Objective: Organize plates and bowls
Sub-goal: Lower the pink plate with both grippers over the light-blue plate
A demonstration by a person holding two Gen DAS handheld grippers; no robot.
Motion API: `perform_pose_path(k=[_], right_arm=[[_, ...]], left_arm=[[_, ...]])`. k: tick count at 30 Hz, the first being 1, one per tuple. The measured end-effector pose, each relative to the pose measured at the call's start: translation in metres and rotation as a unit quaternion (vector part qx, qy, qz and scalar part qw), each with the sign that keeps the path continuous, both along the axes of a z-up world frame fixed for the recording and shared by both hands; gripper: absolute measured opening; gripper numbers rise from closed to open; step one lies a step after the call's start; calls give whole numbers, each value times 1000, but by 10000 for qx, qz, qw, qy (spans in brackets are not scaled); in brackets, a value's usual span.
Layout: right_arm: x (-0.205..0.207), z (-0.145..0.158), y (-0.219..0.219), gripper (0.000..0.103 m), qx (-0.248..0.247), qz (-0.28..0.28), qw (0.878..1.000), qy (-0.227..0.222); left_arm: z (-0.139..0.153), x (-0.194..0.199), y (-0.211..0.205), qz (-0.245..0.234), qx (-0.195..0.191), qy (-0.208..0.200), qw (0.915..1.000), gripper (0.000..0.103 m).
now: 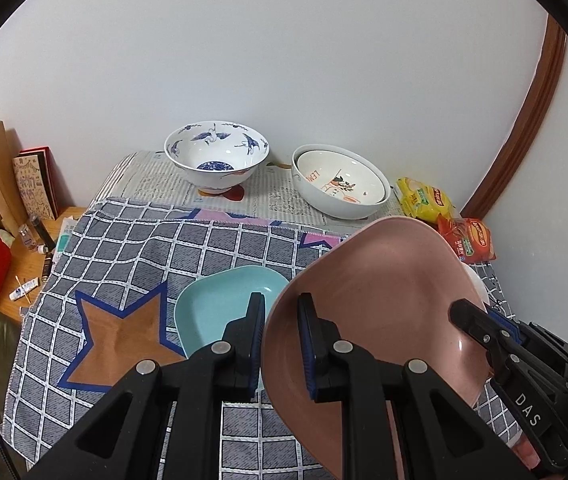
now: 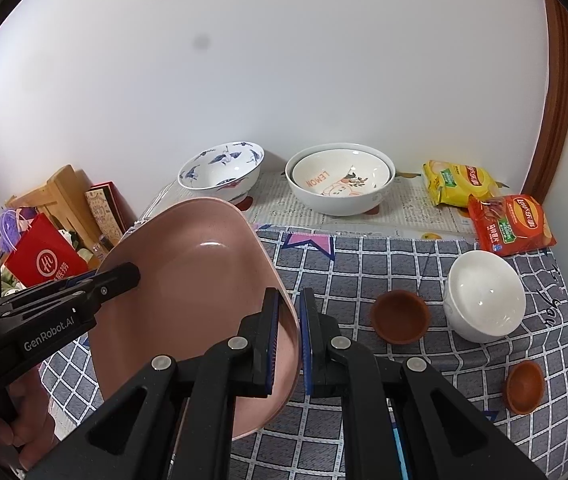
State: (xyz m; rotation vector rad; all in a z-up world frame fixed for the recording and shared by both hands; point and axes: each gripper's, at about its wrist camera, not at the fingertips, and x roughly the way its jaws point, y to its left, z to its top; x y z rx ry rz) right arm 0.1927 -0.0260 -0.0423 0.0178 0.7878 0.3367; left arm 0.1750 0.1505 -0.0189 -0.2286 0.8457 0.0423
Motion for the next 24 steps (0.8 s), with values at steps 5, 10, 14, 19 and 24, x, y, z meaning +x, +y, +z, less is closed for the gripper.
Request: perform_pose_path(k=[5,10,14,19,24], right_arm=[[1,-2,4,10,-21,29,10000,5],[2,-4,9,10,1,44,10000,36],[3,-6,15,10,-38,66,10000,37],[6,-9,21,10,-41,92,9999,69],[11,-13,28,10,-12,112,9999,101]], left_arm=[[-2,-1,5,21,-18,6,10000,16],[-5,-1,13,60,-62,28,10000,16],[-7,0,15,87,-61,40,9999,16],[-9,3,20,124,-68,57,9999,16],[-14,6,28,194,-85,71,9998,16]])
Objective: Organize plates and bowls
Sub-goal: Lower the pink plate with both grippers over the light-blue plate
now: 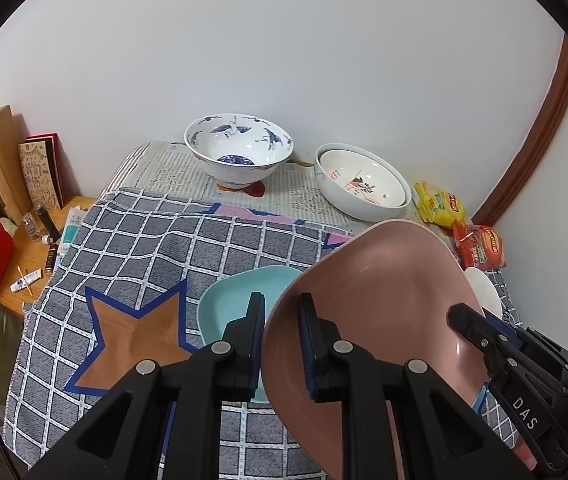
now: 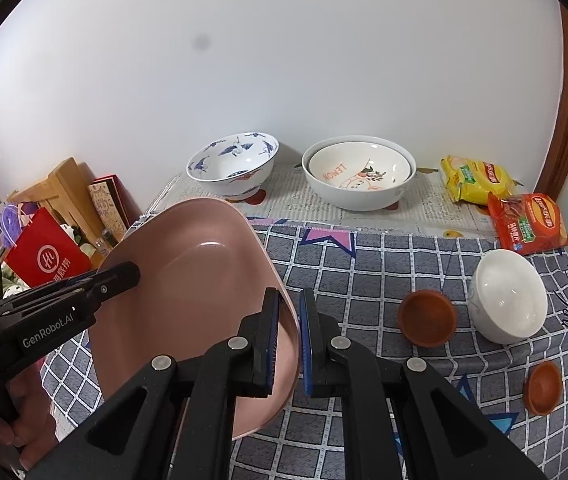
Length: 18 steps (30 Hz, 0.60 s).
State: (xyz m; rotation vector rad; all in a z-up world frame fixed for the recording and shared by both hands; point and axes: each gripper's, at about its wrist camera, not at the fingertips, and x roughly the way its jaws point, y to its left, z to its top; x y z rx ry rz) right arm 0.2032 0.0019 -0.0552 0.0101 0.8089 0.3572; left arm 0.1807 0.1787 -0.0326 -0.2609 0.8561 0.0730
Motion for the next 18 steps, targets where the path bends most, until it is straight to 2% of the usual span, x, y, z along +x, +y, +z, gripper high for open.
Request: perform_pose_path(k=[10,18], right_arm=[[17,-16,25,10,-68,129,9998,131],[37,-44,40,10,-95,184,9990,406]], left_arm=[[-20,13,24,191,-19,139,9997,16],[-44,28,40,303,-15,331,9990,16]])
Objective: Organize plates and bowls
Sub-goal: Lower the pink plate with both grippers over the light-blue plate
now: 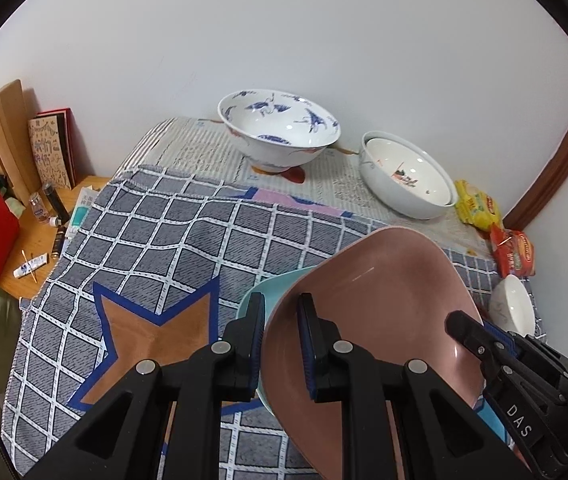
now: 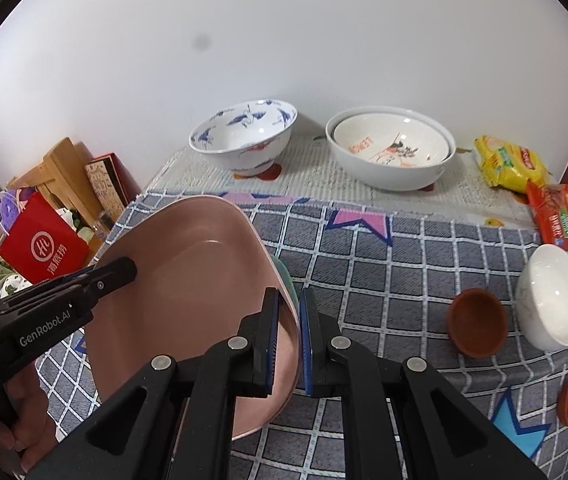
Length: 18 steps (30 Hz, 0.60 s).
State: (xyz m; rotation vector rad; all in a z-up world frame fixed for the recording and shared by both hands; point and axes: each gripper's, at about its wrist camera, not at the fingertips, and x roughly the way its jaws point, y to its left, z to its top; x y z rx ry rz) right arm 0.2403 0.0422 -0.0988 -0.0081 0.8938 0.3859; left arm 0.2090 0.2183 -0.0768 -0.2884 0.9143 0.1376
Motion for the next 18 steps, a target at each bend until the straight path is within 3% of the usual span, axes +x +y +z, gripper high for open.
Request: perform_pose_path(k=[18], right_arm=[[34,-50,23,11,-311,156,9986,399]], left_arm=[[-41,36,14,-7,57,225,9997,17]])
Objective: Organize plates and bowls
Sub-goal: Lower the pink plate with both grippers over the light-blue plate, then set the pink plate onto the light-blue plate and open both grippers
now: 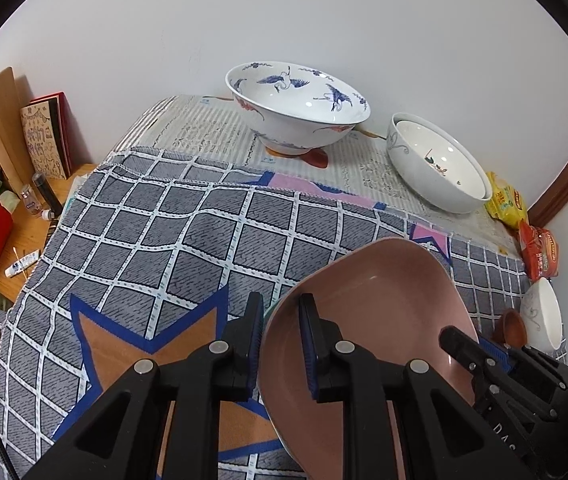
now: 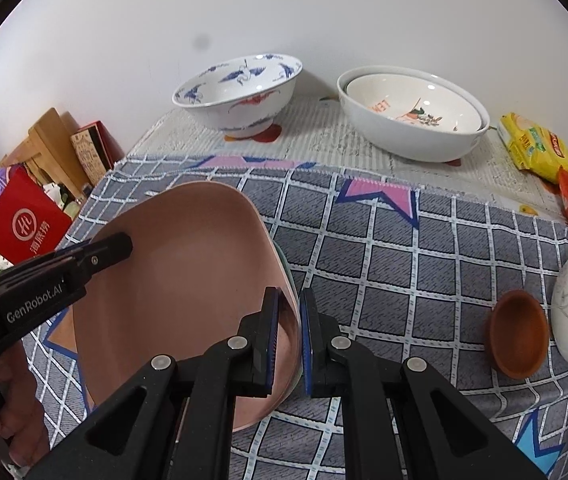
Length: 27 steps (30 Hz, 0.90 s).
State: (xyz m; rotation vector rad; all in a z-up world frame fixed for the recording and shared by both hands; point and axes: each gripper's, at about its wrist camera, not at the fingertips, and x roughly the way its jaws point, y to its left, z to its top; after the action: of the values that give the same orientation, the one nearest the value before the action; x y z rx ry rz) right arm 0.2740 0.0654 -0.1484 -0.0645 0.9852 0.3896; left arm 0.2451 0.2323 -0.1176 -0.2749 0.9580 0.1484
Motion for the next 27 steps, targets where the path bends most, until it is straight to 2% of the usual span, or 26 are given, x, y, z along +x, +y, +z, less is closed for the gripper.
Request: perform_pose_path(k=[6,15,22,27], right_arm=[[3,-12,2,12,-40,35,9999,122],[-10,-16,5,12,-382,89,9992,-78],[-19,-26,5,12,-531,122,9985,0],[-22,-27,6,13,-592,144,9981,4]], left_arm=[[-4,5,0,-78,0,-17,10000,18],[-8,10,-4,-123,87,-8,9999,22],[-10,9,-6,-189,77,31,9998,22],[-6,5,-10,-218,220,30,9995,22]])
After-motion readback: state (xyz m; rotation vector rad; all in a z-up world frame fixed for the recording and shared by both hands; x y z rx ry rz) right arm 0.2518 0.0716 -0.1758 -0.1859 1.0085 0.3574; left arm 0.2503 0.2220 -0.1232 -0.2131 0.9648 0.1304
